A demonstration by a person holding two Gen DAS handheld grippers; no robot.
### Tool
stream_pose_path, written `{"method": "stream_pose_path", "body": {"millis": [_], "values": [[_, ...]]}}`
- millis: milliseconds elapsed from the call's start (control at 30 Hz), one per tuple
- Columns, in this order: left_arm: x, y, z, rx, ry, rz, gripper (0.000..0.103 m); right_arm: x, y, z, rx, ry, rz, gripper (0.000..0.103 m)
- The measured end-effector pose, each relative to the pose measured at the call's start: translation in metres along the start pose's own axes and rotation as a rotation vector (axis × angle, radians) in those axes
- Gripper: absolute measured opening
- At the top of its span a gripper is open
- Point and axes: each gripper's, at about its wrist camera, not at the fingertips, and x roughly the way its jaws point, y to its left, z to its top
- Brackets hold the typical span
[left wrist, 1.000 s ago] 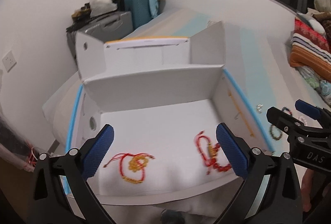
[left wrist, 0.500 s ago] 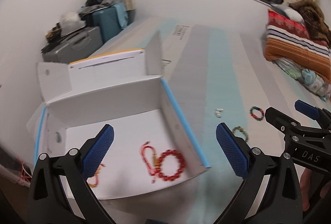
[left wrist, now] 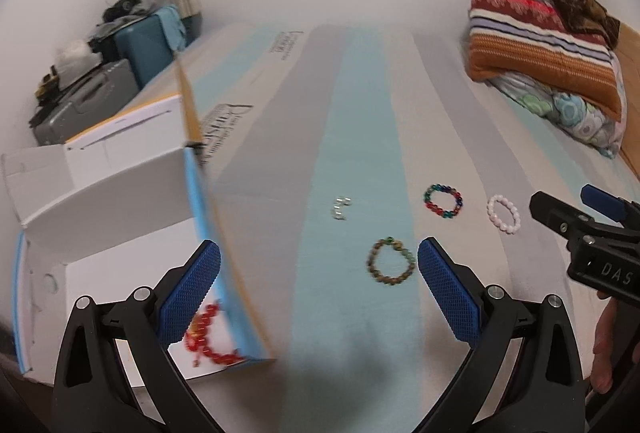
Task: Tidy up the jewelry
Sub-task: 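Move both tools back over the remaining bracelets on the bed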
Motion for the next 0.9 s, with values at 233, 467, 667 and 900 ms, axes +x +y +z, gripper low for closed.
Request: {"method": "stream_pose_path", "body": {"millis": [233, 467, 667, 900], "values": [[0.044, -0.031, 0.0, 0.013, 0.045, -0.032, 0.097, 0.032, -0.046, -0.005, 0.056, 0.043, -0.044, 0.095], [0.096, -0.048, -0.008, 0.025, 0.105, -0.05, 0.097, 0.077, -0.076, -0.016, 0.099, 0.101, -0.056, 0.095], [0.132, -0.058, -0.013, 0.027, 0.141, -0.07, 0.097, 0.114, -0.095, -0.024, 0.146, 0.142, -0.07, 0.095], [0.167, -0.062, -0.02, 0.029, 0.185, -0.071, 0.097, 0.144, -0.108, -0.033, 0.185, 0.172, -0.117, 0.095]]}}
